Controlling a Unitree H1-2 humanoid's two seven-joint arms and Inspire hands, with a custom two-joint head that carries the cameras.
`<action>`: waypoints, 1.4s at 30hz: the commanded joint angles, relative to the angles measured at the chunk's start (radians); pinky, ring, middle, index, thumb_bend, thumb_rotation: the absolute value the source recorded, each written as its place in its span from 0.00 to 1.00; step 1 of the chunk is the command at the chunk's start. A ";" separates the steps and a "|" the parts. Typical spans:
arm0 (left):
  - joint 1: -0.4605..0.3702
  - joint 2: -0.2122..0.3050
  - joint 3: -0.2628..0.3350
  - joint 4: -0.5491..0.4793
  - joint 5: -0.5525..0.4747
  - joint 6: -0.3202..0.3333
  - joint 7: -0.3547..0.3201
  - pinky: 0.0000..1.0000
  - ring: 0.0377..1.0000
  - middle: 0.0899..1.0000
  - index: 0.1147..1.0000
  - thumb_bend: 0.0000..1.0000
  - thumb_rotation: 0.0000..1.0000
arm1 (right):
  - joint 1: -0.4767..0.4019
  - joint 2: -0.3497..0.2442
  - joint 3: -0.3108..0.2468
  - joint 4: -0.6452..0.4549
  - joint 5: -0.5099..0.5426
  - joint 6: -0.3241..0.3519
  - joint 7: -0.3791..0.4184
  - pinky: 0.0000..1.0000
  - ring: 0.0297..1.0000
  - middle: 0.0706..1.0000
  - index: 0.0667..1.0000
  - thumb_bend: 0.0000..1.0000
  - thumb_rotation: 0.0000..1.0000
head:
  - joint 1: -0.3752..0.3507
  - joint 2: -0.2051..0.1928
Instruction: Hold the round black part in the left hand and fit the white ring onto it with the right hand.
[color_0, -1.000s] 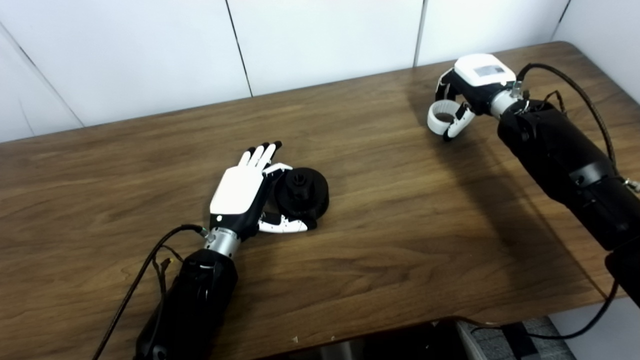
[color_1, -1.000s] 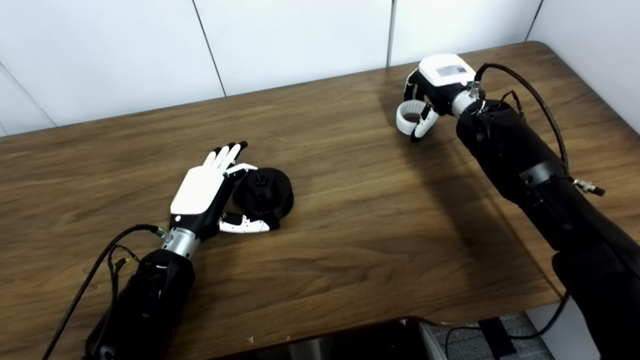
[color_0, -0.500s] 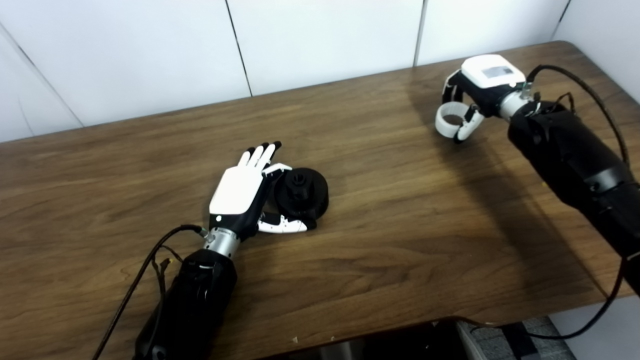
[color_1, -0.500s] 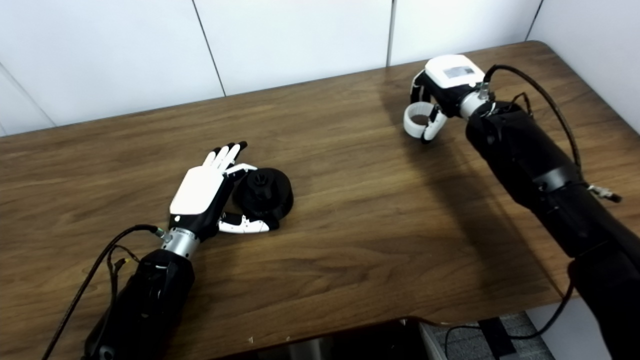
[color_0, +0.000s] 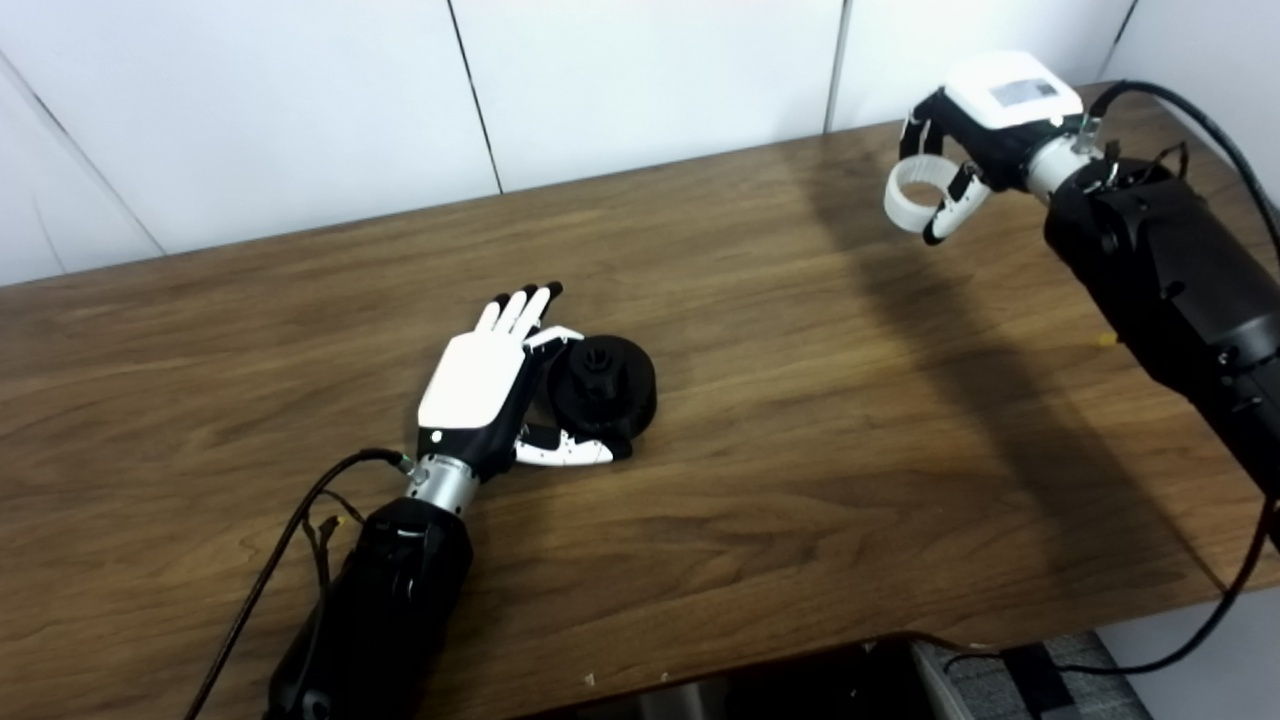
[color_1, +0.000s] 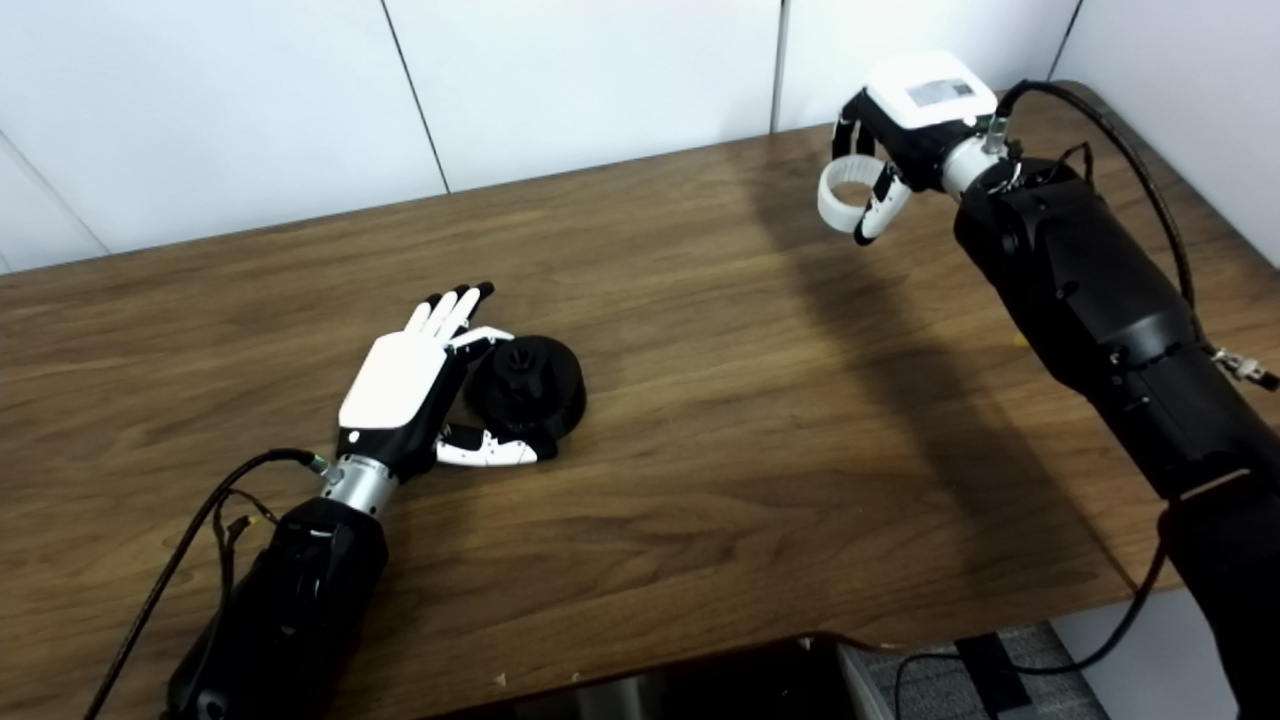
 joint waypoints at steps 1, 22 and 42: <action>0.026 0.025 -0.025 0.044 0.045 0.009 -0.051 1.00 1.00 1.00 0.62 1.00 0.46 | -0.057 -0.038 -0.035 -0.045 -0.003 0.007 -0.012 0.90 0.69 0.42 0.49 0.53 0.01 | 0.000 0.001; 0.014 -0.005 -0.047 0.053 0.068 0.042 -0.053 1.00 1.00 1.00 0.62 1.00 0.48 | -0.039 -0.054 -0.062 -0.031 0.015 -0.097 -0.038 0.88 0.66 0.42 0.49 0.53 0.00 | 0.162 0.009; 0.009 -0.010 -0.052 0.059 0.063 0.048 -0.050 1.00 1.00 1.00 0.62 1.00 0.46 | 0.013 -0.024 -0.074 -0.190 0.057 -0.112 0.001 0.86 0.67 0.42 0.49 0.53 0.01 | 0.159 0.009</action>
